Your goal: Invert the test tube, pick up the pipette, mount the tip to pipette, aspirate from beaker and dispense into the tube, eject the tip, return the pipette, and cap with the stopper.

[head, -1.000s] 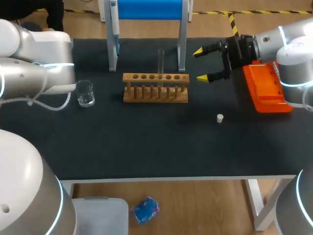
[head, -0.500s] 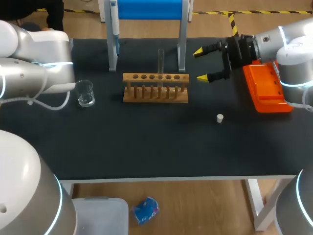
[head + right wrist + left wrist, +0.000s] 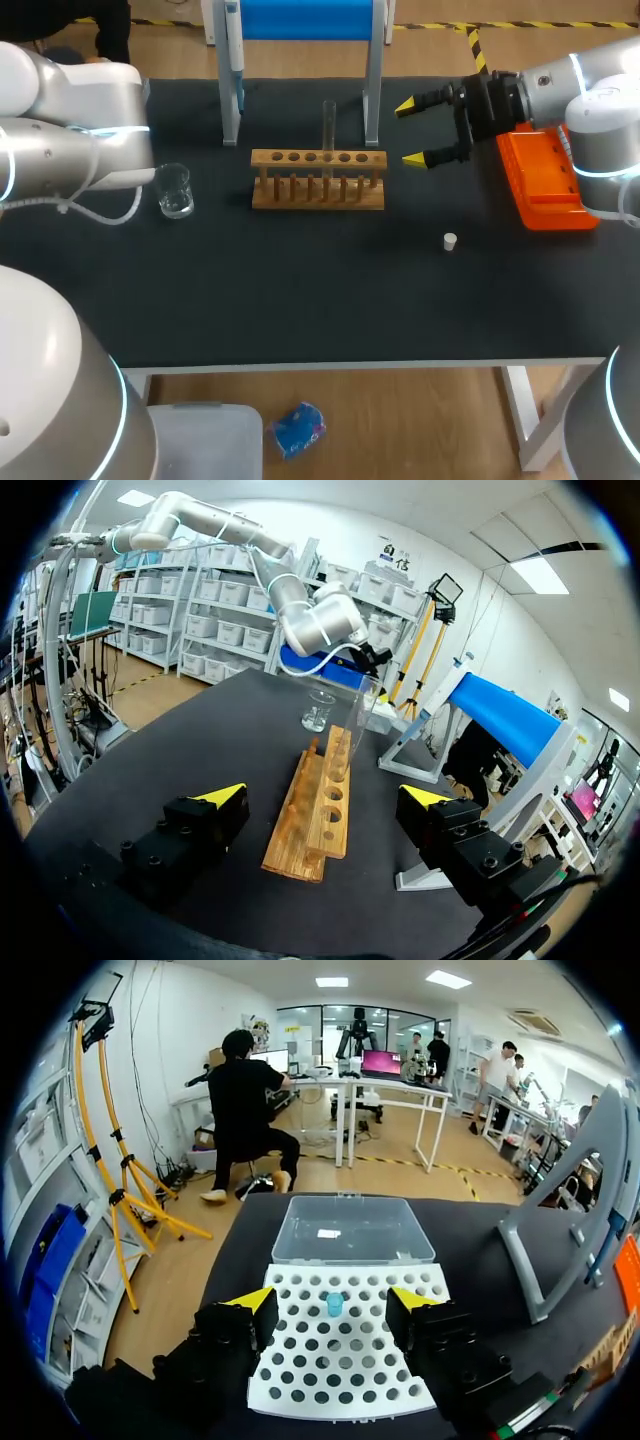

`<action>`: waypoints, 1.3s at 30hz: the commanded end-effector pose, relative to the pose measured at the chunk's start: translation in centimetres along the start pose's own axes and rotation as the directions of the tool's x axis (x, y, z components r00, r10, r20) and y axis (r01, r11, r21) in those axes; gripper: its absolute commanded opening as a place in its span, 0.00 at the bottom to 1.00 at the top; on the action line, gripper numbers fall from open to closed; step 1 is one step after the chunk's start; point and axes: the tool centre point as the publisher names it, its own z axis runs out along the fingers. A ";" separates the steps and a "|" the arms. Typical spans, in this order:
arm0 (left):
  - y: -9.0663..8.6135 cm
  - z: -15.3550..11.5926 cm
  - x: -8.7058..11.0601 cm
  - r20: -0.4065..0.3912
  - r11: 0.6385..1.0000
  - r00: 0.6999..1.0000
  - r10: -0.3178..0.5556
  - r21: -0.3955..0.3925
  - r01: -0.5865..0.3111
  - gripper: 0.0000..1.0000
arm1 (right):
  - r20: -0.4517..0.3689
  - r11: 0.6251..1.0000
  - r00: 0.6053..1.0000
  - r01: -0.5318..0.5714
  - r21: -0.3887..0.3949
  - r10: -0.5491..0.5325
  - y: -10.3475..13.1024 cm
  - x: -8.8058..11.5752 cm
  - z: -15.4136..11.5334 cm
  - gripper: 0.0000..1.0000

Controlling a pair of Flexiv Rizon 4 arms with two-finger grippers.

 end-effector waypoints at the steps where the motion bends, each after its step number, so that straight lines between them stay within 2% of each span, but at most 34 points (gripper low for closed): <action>1: -0.1 0.8 0.1 0.008 1.000 1.000 0.008 -0.002 -0.008 0.68 | -0.001 1.000 1.000 0.001 0.001 -0.001 0.0 0.0 0.0 1.00; 11: 0.0 1.3 0.5 0.005 1.000 1.000 0.027 -0.011 -0.027 0.65 | -0.001 1.000 1.000 0.001 0.001 -0.001 0.0 0.0 0.0 1.00; 17: -0.2 1.5 0.2 0.005 1.000 1.000 -0.002 -0.007 0.002 0.64 | -0.001 1.000 1.000 0.001 0.001 -0.001 0.0 0.0 0.0 1.00; 24: -0.4 1.6 0.1 0.009 1.000 1.000 -0.010 -0.005 0.010 0.56 | -0.001 1.000 1.000 0.001 0.001 -0.001 0.0 0.0 0.0 1.00; 39: 0.1 1.3 0.2 0.013 1.000 1.000 -0.020 -0.012 0.021 0.48 | -0.001 1.000 1.000 0.001 0.001 -0.001 0.0 0.0 0.0 1.00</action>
